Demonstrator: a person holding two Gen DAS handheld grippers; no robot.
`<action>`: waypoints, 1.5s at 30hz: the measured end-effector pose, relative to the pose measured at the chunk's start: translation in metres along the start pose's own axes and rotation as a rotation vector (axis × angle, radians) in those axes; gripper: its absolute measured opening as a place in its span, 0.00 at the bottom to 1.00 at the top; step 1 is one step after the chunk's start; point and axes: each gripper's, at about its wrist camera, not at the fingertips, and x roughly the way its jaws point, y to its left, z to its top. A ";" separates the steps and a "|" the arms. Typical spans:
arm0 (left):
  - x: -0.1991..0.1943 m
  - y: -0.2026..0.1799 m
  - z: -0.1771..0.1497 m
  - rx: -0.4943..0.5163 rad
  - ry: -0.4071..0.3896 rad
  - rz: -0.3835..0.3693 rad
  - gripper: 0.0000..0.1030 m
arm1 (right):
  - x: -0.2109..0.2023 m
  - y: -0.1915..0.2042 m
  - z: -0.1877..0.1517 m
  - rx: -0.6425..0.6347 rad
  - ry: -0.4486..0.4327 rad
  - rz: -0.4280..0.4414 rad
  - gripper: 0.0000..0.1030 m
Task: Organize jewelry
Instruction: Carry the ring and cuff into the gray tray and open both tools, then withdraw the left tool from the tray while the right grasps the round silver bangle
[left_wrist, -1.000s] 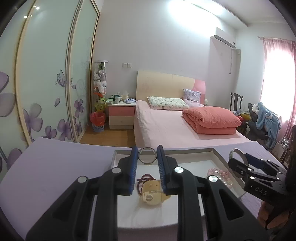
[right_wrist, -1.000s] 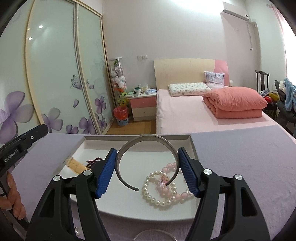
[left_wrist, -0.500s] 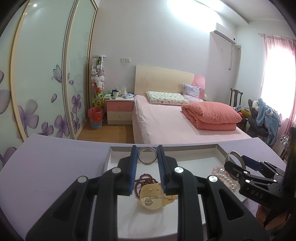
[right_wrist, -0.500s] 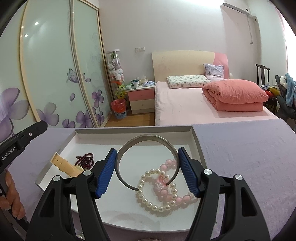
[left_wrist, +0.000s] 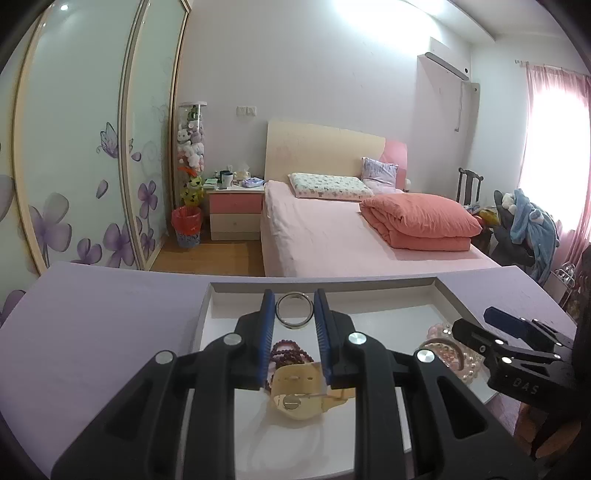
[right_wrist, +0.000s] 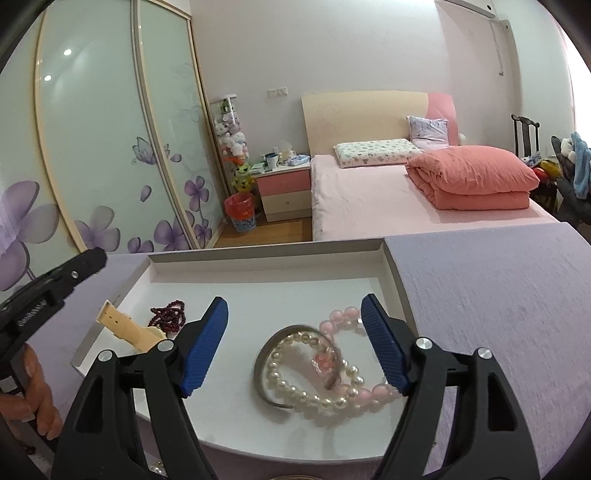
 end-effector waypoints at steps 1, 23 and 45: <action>0.001 -0.001 -0.001 0.001 0.003 -0.001 0.21 | -0.001 0.000 0.000 0.000 0.002 0.002 0.72; 0.018 -0.002 -0.004 0.004 0.038 -0.015 0.38 | -0.018 0.006 -0.007 -0.023 0.005 0.040 0.72; -0.013 0.004 -0.047 0.056 0.175 -0.023 0.46 | -0.033 0.011 -0.008 -0.026 -0.011 0.061 0.72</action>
